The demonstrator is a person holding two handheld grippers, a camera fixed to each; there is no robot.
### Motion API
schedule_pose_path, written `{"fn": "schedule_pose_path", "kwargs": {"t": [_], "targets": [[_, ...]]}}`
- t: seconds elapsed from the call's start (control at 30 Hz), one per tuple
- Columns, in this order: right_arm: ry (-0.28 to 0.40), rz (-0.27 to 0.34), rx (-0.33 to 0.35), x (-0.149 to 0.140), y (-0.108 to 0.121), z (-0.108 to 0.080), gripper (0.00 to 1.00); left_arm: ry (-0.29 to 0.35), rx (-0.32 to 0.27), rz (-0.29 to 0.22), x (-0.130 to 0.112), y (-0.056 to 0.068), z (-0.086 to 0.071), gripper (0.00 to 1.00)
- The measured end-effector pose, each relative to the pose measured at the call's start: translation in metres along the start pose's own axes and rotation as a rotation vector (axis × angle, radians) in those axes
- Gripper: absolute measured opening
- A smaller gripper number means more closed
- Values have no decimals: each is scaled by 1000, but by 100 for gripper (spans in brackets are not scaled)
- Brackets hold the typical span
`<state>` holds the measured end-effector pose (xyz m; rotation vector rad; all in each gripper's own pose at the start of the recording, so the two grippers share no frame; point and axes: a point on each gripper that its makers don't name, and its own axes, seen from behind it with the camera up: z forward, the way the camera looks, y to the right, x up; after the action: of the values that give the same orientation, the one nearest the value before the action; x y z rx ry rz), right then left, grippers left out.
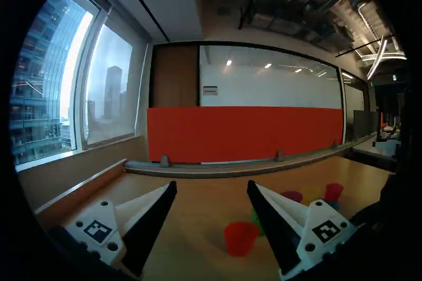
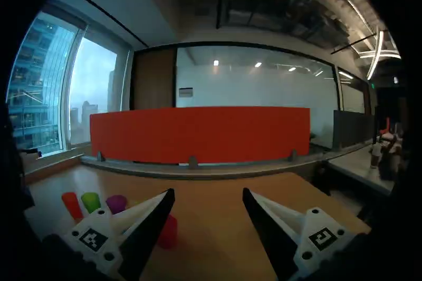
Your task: Pour water
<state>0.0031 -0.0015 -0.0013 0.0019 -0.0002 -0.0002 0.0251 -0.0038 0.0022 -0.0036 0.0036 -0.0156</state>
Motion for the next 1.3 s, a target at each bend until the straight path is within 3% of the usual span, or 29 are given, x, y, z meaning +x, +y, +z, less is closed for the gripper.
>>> {"fn": "schedule_pose_path", "kwargs": {"t": [0.4,0.6,0.8,1.0,1.3], "targets": [[4,-36,41,68,-20,-6,100,0,-57,-44,74,5,9,100],[22,-29,78,96,-26,-7,100,-2,-107,-46,97,13,10,100],[6,-16,135,96,-35,-7,100,-15,-175,-39,100,24,10,100],[-10,-13,234,100,-55,-11,100,-30,-260,-32,98,38,10,100],[-12,-38,383,108,-87,-21,100,-40,-388,-61,95,61,7,100]]}}
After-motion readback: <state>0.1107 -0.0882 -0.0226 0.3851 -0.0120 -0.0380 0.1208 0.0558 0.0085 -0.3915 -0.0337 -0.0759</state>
